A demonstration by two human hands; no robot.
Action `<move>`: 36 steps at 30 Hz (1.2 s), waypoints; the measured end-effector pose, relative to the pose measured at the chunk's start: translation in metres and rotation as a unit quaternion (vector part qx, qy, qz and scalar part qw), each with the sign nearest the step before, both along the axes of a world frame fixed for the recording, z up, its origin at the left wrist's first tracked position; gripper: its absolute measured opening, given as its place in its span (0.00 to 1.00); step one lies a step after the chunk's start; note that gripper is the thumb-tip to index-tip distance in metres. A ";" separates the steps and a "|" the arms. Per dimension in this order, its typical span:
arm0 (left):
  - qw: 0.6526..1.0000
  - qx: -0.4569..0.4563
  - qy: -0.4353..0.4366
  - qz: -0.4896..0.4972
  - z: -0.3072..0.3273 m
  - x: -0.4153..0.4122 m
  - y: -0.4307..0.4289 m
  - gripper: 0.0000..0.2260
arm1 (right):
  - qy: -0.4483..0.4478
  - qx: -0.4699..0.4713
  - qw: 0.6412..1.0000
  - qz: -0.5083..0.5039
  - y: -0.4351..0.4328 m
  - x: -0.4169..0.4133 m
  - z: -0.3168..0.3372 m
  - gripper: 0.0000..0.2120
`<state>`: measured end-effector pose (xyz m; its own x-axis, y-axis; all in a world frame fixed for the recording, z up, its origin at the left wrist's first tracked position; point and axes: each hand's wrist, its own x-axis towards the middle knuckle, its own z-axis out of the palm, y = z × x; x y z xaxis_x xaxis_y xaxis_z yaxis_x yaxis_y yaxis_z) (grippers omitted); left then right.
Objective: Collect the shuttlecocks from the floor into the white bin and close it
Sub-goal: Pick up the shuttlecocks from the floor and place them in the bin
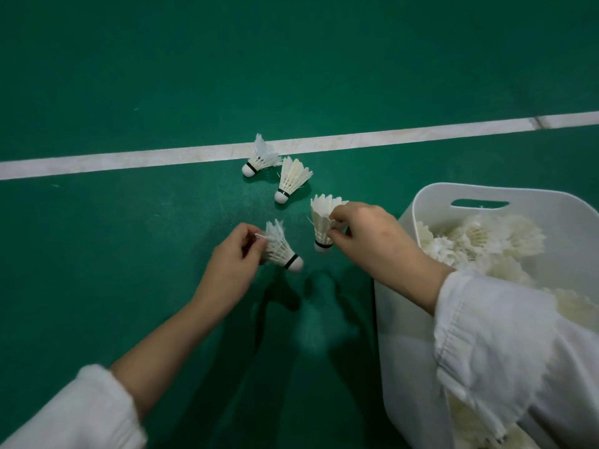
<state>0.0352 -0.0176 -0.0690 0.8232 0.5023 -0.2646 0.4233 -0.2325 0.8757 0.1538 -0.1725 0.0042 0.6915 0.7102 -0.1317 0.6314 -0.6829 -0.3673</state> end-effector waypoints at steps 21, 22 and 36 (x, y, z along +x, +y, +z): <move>0.849 0.315 -0.159 -0.392 0.167 0.053 -0.168 0.05 | 0.000 0.027 0.975 -0.221 -0.273 -0.016 0.102 0.03; 0.850 0.312 -0.157 -0.395 0.163 0.053 -0.177 0.05 | -0.002 0.021 0.976 -0.216 -0.277 -0.017 0.097 0.04; 0.887 0.260 -0.111 -0.366 0.128 0.032 -0.226 0.04 | 0.003 -0.159 0.979 -0.124 -0.275 -0.011 0.037 0.09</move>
